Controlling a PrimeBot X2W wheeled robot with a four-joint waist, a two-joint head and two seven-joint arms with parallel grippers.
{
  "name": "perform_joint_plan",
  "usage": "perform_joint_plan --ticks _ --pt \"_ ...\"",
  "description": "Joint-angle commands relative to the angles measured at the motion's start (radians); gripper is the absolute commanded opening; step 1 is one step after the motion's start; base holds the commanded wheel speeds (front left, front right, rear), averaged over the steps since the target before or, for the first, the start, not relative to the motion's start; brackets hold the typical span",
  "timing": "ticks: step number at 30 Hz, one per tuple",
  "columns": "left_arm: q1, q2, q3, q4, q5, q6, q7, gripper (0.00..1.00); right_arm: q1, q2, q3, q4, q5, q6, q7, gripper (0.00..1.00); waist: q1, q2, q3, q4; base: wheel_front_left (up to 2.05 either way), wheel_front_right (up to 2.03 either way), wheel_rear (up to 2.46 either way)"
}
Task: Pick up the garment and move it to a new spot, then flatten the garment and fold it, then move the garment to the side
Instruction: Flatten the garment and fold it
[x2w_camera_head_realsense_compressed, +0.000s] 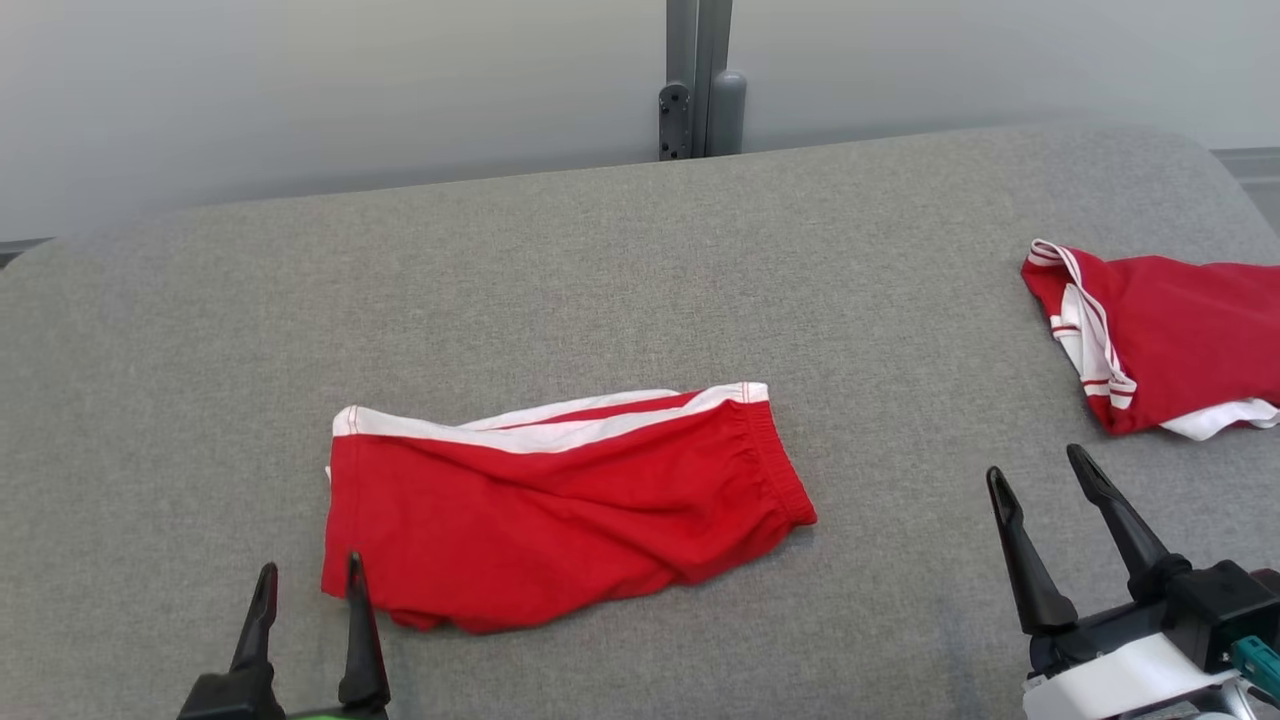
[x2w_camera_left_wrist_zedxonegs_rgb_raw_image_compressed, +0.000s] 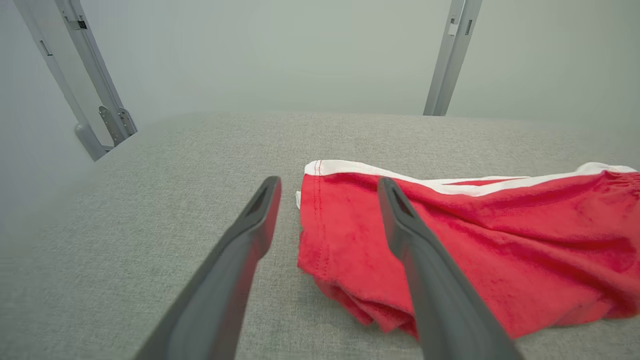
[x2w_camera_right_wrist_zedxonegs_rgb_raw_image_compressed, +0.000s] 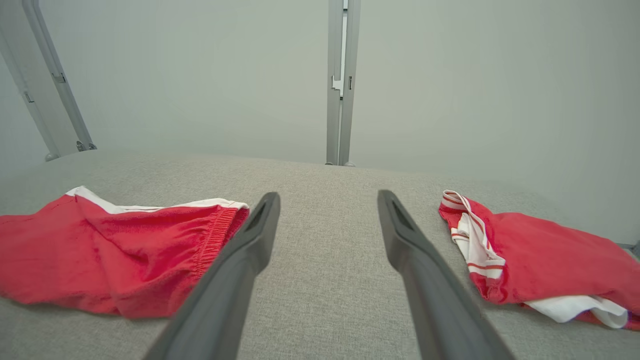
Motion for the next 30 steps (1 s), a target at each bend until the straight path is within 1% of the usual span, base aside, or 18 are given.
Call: perform_joint_plan --ticks 1,7,9,13,15,19,21,25,30 --pt "0.032 -0.011 0.025 -0.003 0.018 -0.021 -0.002 1.0 0.015 0.004 -0.004 -0.001 -0.007 0.0 -0.002 1.0 0.0001 0.0 -0.018 0.003 0.0 0.0 0.0" --pt "0.094 -0.09 0.137 -0.037 0.111 -0.114 -0.002 1.0 0.039 0.02 -0.027 0.008 -0.015 0.0 -0.002 1.0 0.0001 0.0 -0.048 0.023 0.0 0.0 0.0" --pt "0.108 -0.114 0.163 -0.043 0.127 -0.142 -0.002 1.0 0.047 0.026 -0.037 0.009 -0.018 0.0 -0.003 1.0 0.0001 0.0 -0.058 0.033 0.0 0.0 0.0" --pt "0.114 -0.147 0.205 -0.052 0.168 -0.197 -0.002 1.0 0.047 0.051 -0.06 0.01 0.003 0.0 -0.002 1.0 0.0001 0.0 -0.055 0.056 0.0 0.0 0.0" --pt "0.101 -0.158 0.216 -0.053 0.178 -0.219 -0.002 1.0 0.013 0.061 -0.067 0.029 0.01 0.0 -0.002 1.0 0.0001 0.0 -0.039 0.07 0.0 0.0 0.0" --pt "0.066 -0.175 0.224 -0.05 0.203 -0.251 -0.002 1.0 -0.083 0.085 -0.032 0.144 0.028 0.0 -0.003 1.0 0.0001 0.0 -0.001 0.104 0.0 0.0 0.0" --pt "0.051 -0.18 0.221 -0.047 0.213 -0.263 -0.003 1.0 -0.145 0.086 0.014 0.232 0.034 0.0 -0.003 1.0 0.0001 0.0 0.016 0.124 0.0 0.0 0.0" --pt "0.024 -0.186 0.209 -0.048 0.223 -0.27 -0.003 1.0 -0.277 0.1 0.107 0.415 0.082 0.0 -0.001 1.0 0.0001 0.0 0.045 0.166 0.0 0.0 0.0" --pt "-0.002 -0.188 0.186 -0.056 0.215 -0.263 -0.003 1.0 -0.385 0.096 0.193 0.587 0.115 0.0 0.011 1.0 0.0001 0.0 0.078 0.211 0.0 0.0 0.0"
